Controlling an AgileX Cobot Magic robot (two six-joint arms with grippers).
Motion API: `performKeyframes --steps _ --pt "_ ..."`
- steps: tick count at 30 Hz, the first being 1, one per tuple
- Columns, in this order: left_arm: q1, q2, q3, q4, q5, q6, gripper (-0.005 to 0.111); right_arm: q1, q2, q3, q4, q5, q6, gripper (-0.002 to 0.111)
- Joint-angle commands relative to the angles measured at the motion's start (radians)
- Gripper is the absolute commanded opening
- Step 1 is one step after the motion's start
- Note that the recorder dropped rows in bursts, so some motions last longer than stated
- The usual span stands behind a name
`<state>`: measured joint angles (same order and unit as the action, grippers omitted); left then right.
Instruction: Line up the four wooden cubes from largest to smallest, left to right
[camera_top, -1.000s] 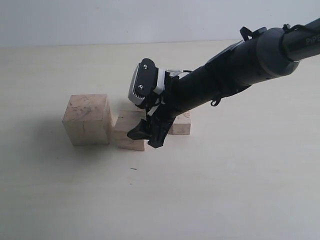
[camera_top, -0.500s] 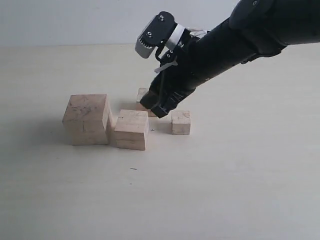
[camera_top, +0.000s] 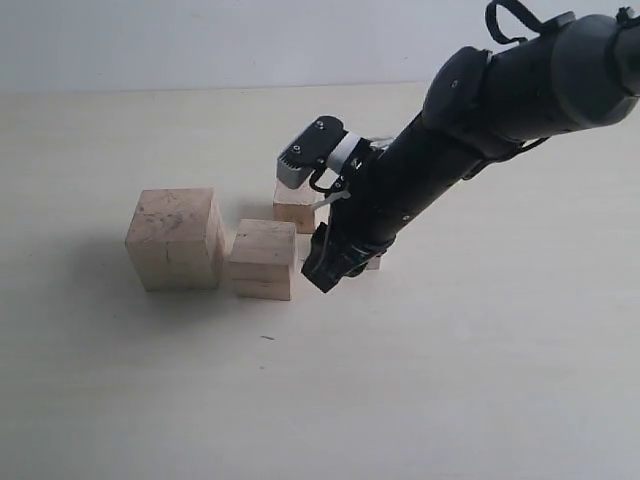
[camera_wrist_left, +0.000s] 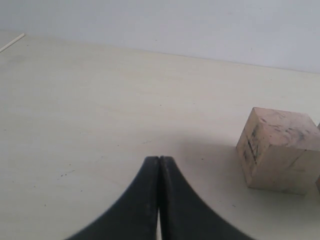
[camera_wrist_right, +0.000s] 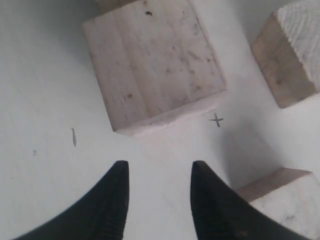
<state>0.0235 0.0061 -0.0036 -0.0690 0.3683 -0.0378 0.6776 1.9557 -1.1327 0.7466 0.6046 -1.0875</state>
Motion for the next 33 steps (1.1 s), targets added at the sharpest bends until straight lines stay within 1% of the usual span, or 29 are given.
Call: performKeyframes --steps 1,4,14,16,21,23,33 --pt "-0.006 -0.006 0.004 -0.003 -0.011 0.001 0.000 -0.003 0.027 -0.001 0.072 0.003 -0.083 0.039" --pt "-0.006 -0.006 0.004 -0.003 -0.011 0.001 0.000 -0.003 0.044 -0.001 0.085 -0.015 -0.091 0.039" --pt "-0.006 -0.006 0.004 -0.003 -0.011 0.001 0.000 -0.003 0.067 -0.003 0.118 -0.163 -0.099 0.039" --pt "-0.006 -0.006 0.004 -0.003 -0.011 0.001 0.000 -0.003 0.067 -0.003 0.158 -0.177 -0.118 0.039" --pt "-0.006 -0.006 0.004 -0.003 -0.011 0.001 0.000 -0.003 0.067 -0.003 0.321 -0.163 -0.259 0.039" --pt "-0.006 -0.006 0.004 -0.003 -0.011 0.001 0.000 -0.003 0.067 -0.003 0.353 -0.163 -0.281 0.039" --pt "-0.006 -0.006 0.004 -0.003 -0.011 0.001 0.000 -0.003 0.067 -0.003 0.352 -0.192 -0.281 0.039"
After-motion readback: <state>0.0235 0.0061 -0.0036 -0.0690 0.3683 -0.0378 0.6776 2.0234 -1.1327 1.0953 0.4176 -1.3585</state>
